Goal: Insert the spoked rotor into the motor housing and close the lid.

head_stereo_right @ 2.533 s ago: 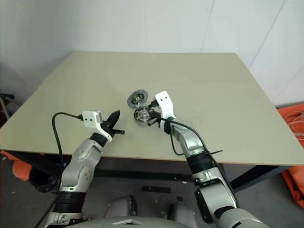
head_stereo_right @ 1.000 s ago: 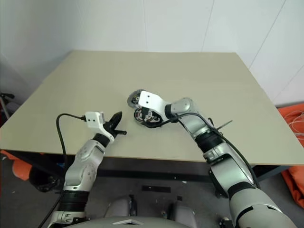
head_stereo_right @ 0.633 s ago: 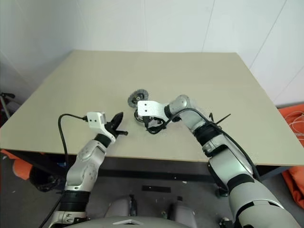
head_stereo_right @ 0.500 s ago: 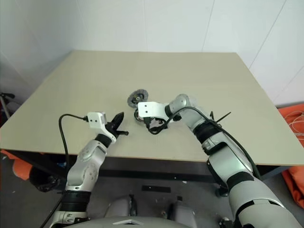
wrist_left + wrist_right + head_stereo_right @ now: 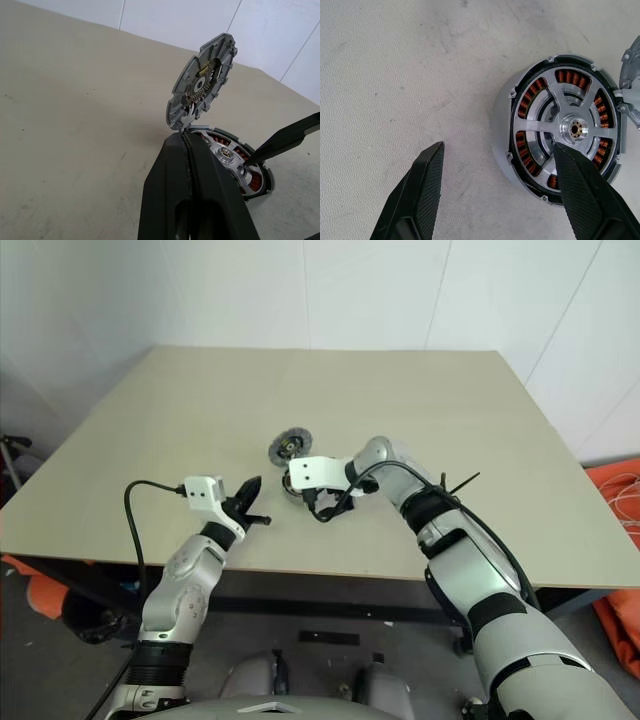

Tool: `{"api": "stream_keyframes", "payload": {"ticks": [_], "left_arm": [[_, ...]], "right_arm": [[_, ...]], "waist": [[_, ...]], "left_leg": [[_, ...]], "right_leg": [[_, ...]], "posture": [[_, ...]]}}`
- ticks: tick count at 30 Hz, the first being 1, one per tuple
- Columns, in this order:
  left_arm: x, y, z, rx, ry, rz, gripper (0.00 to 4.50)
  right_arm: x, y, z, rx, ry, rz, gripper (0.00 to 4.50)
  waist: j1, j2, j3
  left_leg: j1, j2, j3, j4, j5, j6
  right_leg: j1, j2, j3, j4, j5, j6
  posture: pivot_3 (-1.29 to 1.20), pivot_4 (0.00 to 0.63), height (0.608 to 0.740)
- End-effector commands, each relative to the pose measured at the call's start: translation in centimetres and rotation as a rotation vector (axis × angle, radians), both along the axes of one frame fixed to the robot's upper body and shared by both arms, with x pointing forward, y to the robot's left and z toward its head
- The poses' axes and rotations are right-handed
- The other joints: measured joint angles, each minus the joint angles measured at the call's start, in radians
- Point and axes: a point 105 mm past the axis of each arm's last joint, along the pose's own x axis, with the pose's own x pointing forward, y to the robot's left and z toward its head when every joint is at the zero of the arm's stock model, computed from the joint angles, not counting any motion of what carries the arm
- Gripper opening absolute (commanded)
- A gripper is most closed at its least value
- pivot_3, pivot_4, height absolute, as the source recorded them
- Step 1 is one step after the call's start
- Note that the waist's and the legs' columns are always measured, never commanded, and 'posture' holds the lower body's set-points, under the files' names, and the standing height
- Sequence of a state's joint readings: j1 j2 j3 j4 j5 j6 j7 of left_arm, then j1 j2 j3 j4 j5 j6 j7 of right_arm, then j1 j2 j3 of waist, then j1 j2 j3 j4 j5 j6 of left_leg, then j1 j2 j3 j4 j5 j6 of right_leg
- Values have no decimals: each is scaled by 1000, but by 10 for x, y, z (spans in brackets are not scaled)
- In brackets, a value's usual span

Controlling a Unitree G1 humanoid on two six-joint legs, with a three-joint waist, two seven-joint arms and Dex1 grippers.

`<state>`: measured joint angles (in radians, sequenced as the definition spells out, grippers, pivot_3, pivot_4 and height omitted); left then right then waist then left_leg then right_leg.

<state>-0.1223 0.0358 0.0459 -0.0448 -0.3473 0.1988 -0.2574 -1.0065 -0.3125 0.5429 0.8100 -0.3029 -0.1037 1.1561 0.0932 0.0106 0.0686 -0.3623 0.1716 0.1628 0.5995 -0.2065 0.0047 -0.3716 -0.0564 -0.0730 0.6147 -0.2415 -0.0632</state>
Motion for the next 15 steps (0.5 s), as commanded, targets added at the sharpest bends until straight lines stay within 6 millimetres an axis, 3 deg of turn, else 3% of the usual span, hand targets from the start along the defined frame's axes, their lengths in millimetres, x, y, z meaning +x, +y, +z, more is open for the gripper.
{"api": "stream_keyframes", "payload": {"ticks": [1, 11, 15], "left_arm": [[2, 1, 10, -1, -44, 4, 0], [2, 0, 11, -3, -45, 4, 0], [2, -1, 11, -3, -45, 1, 0]], "right_arm": [[4, 4, 15, 5, -41, 28, 3905], [6, 3, 14, -10, -43, 30, 3905], [7, 3, 14, -10, -44, 29, 2993]], "waist": [[0, 0, 0], [0, 0, 0], [0, 0, 0]], "left_leg": [[0, 0, 0, 0, 0, 0], [-1, 1, 0, 3, 0, 0], [0, 1, 0, 4, 0, 0]], "right_leg": [[0, 0, 0, 0, 0, 0], [-1, 0, 0, 4, -1, -1], [-1, 0, 0, 5, -1, -2]], "posture": [[0, 0, 740], [0, 0, 740], [0, 0, 740]]}}
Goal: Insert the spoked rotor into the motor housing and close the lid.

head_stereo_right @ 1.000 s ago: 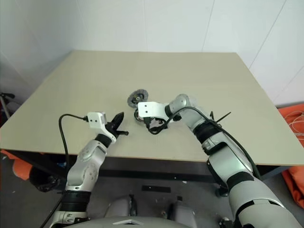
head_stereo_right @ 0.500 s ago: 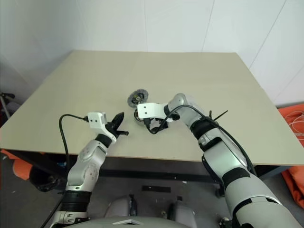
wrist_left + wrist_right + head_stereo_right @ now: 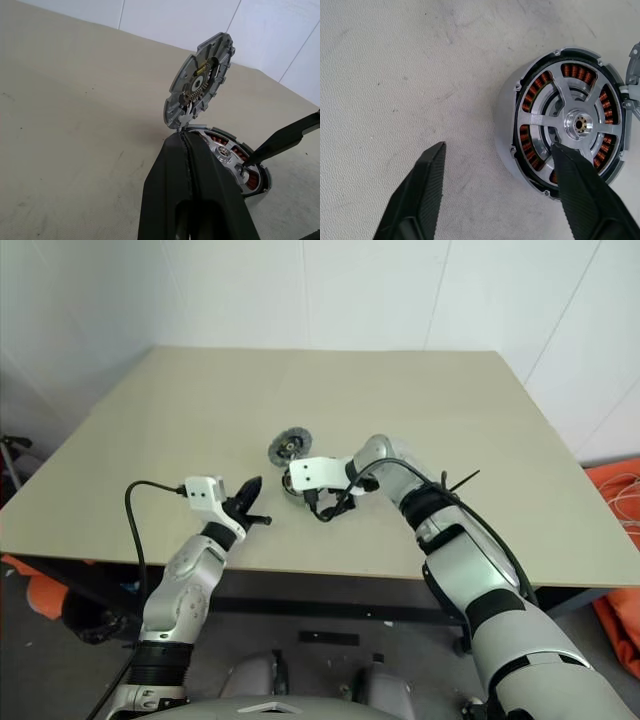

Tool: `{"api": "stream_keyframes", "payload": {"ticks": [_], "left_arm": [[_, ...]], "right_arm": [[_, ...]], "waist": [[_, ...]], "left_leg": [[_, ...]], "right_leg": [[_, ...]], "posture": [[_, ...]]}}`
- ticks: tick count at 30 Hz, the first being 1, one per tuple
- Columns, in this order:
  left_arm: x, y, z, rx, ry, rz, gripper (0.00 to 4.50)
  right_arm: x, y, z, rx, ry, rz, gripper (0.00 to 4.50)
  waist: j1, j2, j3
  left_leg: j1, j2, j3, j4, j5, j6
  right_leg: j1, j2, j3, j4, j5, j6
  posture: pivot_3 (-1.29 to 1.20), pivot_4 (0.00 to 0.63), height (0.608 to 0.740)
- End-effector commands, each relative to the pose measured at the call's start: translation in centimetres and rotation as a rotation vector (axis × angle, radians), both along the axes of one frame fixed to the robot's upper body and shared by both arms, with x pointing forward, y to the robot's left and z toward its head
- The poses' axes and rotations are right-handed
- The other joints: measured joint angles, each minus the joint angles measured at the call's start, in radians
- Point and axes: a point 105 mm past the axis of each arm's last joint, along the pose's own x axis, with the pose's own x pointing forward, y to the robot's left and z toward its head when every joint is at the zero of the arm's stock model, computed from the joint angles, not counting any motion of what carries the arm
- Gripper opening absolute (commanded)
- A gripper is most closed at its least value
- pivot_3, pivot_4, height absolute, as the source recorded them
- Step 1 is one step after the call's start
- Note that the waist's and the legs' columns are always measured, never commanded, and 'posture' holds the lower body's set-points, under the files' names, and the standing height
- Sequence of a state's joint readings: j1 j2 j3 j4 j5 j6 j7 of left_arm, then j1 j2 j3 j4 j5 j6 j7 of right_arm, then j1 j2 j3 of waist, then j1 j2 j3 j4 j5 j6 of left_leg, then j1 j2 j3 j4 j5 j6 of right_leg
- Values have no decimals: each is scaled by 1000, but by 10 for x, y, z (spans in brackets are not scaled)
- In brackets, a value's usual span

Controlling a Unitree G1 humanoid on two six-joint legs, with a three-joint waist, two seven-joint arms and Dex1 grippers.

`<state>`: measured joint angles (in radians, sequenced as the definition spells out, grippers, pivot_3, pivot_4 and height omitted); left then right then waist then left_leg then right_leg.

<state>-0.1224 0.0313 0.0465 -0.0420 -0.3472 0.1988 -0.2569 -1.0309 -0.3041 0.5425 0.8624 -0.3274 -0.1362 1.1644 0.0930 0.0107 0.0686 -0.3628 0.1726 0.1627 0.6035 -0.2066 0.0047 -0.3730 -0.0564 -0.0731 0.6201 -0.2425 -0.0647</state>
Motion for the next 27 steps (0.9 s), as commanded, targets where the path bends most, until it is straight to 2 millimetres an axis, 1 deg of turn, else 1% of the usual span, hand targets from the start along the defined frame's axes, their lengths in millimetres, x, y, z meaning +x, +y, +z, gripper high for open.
{"api": "stream_keyframes", "payload": {"ticks": [1, 5, 8, 9, 11, 18, 21, 24, 27], "left_arm": [[2, 0, 11, 2, -48, 0, 0], [2, -1, 11, 2, -48, -3, 0], [2, -1, 12, 2, -50, -5, 0], [2, -1, 12, 2, -50, -6, 0], [2, -2, 12, 1, -51, -7, 0], [3, -3, 12, -6, -50, -9, 0], [2, -3, 12, -7, -50, -11, 0], [2, -4, 12, -9, -47, -11, 0], [2, -4, 11, -10, -44, -13, 0]], "right_arm": [[5, 5, 15, 20, -41, 19, 2619], [5, 5, 15, 20, -43, 17, 1168], [6, 5, 16, 21, -45, 16, 174], [6, 4, 16, 22, -45, 15, 9], [6, 4, 17, 24, -46, 15, 9], [6, 4, 19, 33, -53, 10, 9], [5, 8, 22, 57, -55, 12, 9], [6, 11, 29, 91, -62, -9, 9], [6, 7, 33, 83, -64, -31, 9]], "waist": [[0, 0, 0], [0, 0, 0], [1, 0, 0], [2, 0, 0], [1, 0, 0], [0, 0, 0], [0, 0, 0], [0, 0, 0], [1, 0, 0]], "left_leg": [[0, 0, 0, 0, 0, 0], [0, 0, 0, 0, 0, 0], [-1, 0, 0, 0, 0, 0], [-1, 0, 0, 0, 0, 0], [-3, 0, 0, 1, 0, 1], [-4, 0, 0, 2, -1, 1], [-4, 0, 0, 2, -1, 1], [-4, 0, 0, 2, -1, 1], [-5, 0, 0, 2, 0, 1]], "right_leg": [[0, 0, 0, 0, 0, 0], [0, 0, 0, 0, 0, 0], [0, 0, 0, 0, 0, 0], [-1, 0, 0, 0, 0, 0], [-2, 0, 0, 0, 0, 0], [-3, 0, 0, 2, 0, 0], [-3, 0, 0, 2, 0, 0], [-4, 0, 0, 2, 0, 0], [-5, 0, 0, 2, 0, 0]], "posture": [[0, 0, 740], [0, 0, 740], [0, 0, 740], [0, 0, 740], [0, 0, 740], [0, 0, 740], [0, 0, 740], [0, 0, 740], [0, 0, 740]]}}
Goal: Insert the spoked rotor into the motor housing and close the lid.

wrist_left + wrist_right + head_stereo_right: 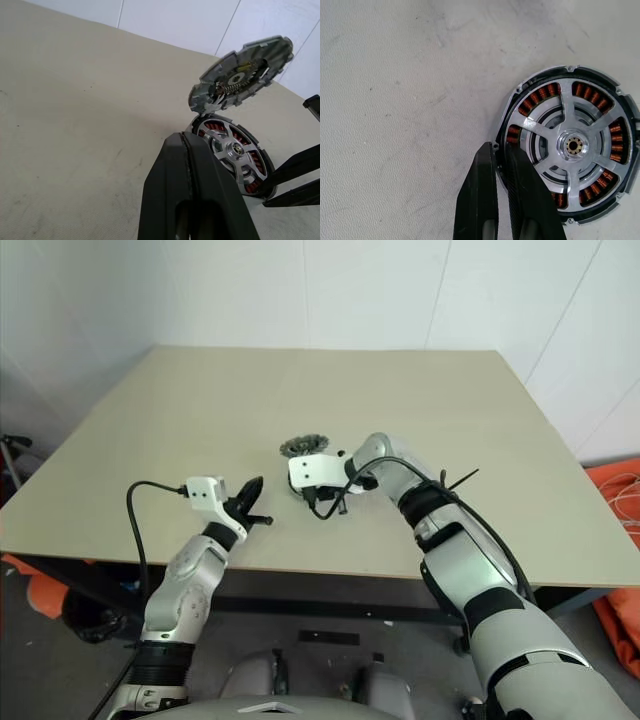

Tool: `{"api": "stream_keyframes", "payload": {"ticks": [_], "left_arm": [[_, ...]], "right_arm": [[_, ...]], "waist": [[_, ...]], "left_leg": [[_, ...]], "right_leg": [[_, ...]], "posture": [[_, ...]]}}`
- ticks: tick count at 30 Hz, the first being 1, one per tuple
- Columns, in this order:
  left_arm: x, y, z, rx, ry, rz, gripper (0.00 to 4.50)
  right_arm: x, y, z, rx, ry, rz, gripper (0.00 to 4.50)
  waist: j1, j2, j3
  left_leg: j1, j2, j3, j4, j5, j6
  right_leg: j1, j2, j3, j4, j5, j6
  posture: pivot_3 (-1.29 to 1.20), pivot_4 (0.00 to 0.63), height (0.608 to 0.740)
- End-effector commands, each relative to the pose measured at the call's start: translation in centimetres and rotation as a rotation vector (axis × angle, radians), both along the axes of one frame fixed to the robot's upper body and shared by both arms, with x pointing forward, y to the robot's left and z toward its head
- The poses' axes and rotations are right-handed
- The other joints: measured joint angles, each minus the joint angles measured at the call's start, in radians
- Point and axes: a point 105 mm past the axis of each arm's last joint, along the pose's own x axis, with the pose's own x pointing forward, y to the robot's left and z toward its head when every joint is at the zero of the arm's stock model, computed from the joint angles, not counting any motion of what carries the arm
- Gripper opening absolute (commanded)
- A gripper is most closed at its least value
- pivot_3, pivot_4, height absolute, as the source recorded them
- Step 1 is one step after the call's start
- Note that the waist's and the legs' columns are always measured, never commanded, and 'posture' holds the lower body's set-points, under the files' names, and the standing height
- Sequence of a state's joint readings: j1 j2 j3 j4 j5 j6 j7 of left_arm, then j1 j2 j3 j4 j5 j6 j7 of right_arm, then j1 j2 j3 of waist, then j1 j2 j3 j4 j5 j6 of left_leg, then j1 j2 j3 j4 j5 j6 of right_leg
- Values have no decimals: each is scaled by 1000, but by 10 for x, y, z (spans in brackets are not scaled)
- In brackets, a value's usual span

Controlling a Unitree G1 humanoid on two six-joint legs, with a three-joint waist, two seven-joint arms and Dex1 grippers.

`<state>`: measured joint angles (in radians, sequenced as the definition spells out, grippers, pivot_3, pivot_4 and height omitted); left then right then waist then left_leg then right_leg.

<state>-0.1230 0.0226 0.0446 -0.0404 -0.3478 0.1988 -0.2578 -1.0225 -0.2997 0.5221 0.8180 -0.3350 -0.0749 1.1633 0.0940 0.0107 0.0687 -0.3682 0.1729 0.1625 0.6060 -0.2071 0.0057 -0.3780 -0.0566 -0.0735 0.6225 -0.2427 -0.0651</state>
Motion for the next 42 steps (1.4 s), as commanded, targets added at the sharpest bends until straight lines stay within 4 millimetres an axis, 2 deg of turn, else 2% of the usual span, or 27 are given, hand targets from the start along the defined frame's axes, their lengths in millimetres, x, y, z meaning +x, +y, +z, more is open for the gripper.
{"api": "stream_keyframes", "payload": {"ticks": [1, 12, 18, 24, 29, 32, 39, 42], "left_arm": [[2, -2, 11, -2, -44, -10, 0], [3, -5, 8, -6, -35, -31, 0], [5, -5, 8, -11, -34, -32, 0], [6, -4, 8, -13, -34, -33, 0], [6, -4, 8, -13, -32, -35, 0], [6, -3, 8, -12, -30, -33, 0], [6, -1, 7, -14, -26, -29, 0], [6, -2, 6, -17, -24, -32, 0]], "right_arm": [[3, 3, 30, 63, -65, -3, 9], [-16, -15, 46, 60, -1, -143, 9], [-27, -24, 47, 111, 127, -349, 9], [-28, -20, 46, 216, 254, -589, 9], [-27, -7, 45, 299, 351, -738, 9], [-25, -3, 48, 327, 379, -799, 9], [-22, -9, 50, 343, 404, -918, 9], [-31, -10, 48, 341, 463, -953, 9]], "waist": [[1, 0, 0], [2, 0, 0], [3, 0, 0], [2, 0, 0], [2, 0, 0], [2, 0, 0], [5, 0, 1], [6, 0, 1]], "left_leg": [[-1, 0, 0, 0, 0, 0], [-2, 0, 0, 1, 0, 1], [-1, 0, 0, 1, 0, 0], [-1, 0, 0, 1, 1, -2], [0, 0, 0, 1, 3, -4], [0, 0, -1, 1, 3, -5], [0, -1, -1, 0, 4, -6], [0, -1, -1, 0, 4, -7]], "right_leg": [[-1, 0, 0, 0, 0, 0], [-2, 0, 0, 1, 0, 0], [-2, 0, 0, 1, 0, 0], [-2, 0, 0, 1, 0, 0], [-2, 0, 0, 1, 0, 0], [-2, 0, 0, 2, 0, 0], [-1, 0, 0, 1, 0, 0], [0, 0, 0, 1, 0, 1]], "posture": [[0, 0, 740], [0, 0, 740], [0, 0, 740], [0, 0, 740], [0, 0, 740], [0, 0, 740], [0, 0, 740], [0, 0, 740]]}}
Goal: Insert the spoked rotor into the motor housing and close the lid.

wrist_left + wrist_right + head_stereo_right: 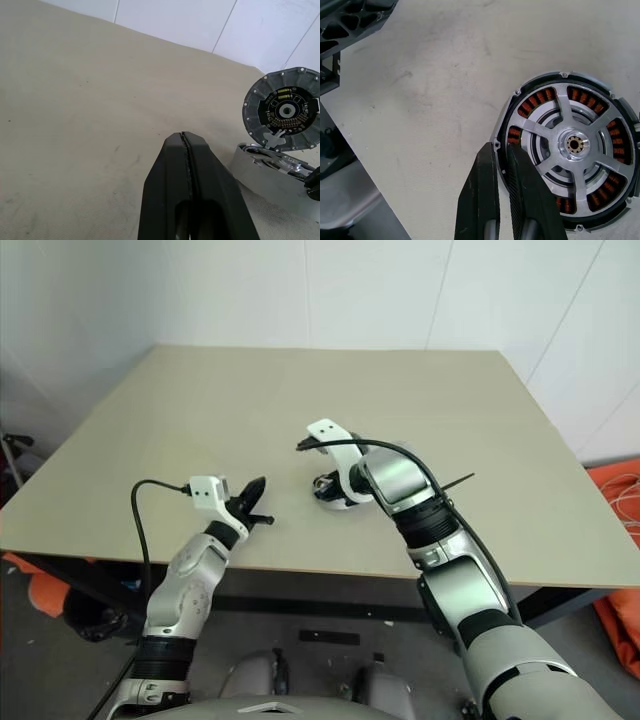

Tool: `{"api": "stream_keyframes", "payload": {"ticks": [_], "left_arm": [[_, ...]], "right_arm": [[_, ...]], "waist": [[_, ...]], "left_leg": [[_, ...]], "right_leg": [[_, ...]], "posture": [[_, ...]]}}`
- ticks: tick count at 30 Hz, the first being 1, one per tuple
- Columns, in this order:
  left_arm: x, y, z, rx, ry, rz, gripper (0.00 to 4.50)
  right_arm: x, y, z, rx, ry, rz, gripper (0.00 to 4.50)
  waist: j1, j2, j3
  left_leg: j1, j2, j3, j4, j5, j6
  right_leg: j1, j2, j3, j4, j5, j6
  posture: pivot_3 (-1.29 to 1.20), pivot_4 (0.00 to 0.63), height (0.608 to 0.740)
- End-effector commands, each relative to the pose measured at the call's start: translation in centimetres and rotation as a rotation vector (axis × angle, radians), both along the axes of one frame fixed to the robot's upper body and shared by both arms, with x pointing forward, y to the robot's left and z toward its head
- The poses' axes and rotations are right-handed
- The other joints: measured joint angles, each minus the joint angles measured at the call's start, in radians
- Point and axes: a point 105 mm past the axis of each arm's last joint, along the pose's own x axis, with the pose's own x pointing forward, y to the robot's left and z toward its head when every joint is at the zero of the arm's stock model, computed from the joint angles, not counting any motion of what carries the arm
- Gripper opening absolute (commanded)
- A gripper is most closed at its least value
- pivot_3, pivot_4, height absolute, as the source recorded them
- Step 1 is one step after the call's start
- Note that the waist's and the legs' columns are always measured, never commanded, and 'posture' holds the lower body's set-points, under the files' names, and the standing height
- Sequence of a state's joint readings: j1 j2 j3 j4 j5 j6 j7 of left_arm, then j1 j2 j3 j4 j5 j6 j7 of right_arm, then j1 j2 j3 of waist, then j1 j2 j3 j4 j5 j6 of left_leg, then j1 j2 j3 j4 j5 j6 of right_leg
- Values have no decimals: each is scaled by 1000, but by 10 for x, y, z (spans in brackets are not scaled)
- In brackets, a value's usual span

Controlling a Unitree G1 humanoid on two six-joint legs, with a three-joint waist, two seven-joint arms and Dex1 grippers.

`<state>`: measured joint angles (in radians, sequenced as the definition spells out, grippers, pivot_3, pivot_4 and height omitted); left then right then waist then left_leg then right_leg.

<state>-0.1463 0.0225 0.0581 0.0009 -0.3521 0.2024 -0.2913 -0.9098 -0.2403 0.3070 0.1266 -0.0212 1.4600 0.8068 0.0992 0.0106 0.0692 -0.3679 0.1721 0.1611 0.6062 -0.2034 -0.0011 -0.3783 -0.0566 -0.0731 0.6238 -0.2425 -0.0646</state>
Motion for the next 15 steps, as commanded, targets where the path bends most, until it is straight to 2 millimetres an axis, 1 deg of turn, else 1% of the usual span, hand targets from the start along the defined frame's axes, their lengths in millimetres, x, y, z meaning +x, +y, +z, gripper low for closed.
{"api": "stream_keyframes", "payload": {"ticks": [1, 4, 7, 15], "left_arm": [[2, 0, 10, -10, -35, -7, 0], [2, -1, 10, -13, -33, -11, 0], [3, -2, 9, -15, -32, -14, 0], [3, -3, 9, -15, -32, -20, 0]], "right_arm": [[-4, 1, 23, 54, -11, -32, 9], [-10, 3, 20, 99, 35, -44, 9], [-11, 6, 19, 131, 48, -54, 9], [0, 15, 22, 165, 72, -138, 9]], "waist": [[1, 0, 0], [0, 0, 0], [0, 0, 0], [-3, 0, 0]], "left_leg": [[0, 0, 0, 0, 0, 0], [1, 0, -1, -1, 0, -1], [3, 0, -1, -1, 1, -2], [5, 0, -1, -3, 2, -4]], "right_leg": [[0, 0, 0, 0, 0, 0], [1, 0, 0, 0, 0, 0], [2, 0, 0, 0, 0, 0], [3, 0, 0, 0, 0, 0]], "posture": [[0, 0, 740], [0, 0, 740], [0, 0, 740], [0, 0, 740]]}}
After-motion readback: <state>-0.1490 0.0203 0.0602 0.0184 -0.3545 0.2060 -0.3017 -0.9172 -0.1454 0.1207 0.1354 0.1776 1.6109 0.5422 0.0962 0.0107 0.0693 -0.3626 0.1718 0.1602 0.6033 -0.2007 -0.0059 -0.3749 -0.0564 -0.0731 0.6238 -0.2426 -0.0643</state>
